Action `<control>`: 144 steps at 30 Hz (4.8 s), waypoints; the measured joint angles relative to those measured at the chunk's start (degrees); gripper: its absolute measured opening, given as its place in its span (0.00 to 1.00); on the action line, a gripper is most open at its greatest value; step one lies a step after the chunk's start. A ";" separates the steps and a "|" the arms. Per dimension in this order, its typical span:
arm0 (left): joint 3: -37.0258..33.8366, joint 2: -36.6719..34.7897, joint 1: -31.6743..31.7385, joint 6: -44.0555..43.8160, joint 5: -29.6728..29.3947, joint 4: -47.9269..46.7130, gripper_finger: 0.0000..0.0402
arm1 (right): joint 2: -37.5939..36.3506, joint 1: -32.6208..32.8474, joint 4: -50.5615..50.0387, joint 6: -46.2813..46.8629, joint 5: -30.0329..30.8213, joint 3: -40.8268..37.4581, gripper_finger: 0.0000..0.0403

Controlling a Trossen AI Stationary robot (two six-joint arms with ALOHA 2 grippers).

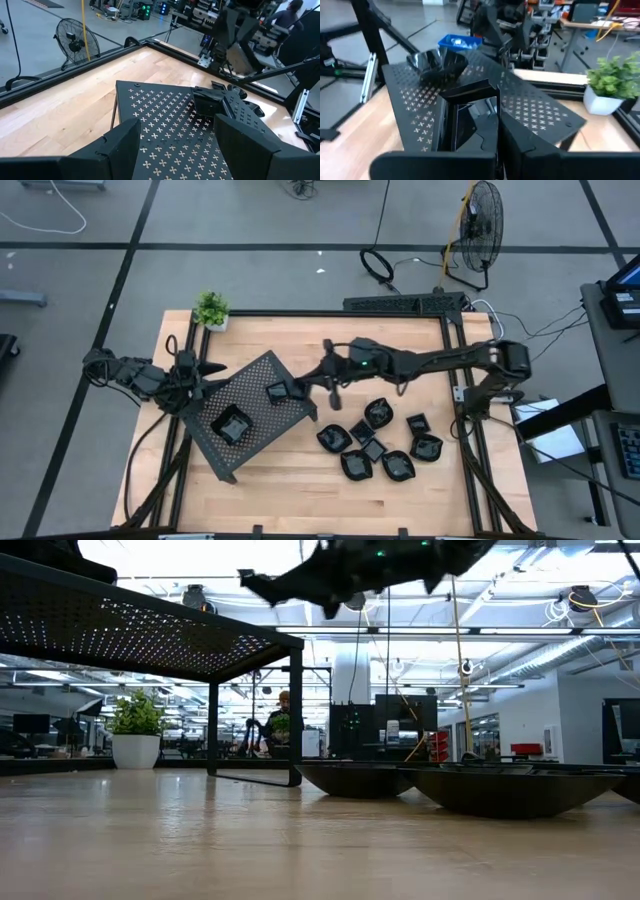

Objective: Pick & Place Mini shaped plates
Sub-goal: Stack the square plate on top of the square plate on the shelf

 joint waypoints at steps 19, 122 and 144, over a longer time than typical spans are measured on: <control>0.00 -0.02 0.02 0.00 0.00 0.00 0.64 | 14.21 0.75 6.98 -1.21 -0.02 9.09 0.03; 0.00 0.00 0.00 0.01 0.02 0.00 0.64 | -28.21 19.29 -67.59 57.60 16.67 -36.57 0.11; 0.00 -0.02 0.00 0.00 0.02 0.00 0.64 | -28.12 19.05 -51.26 34.97 25.45 -28.15 0.00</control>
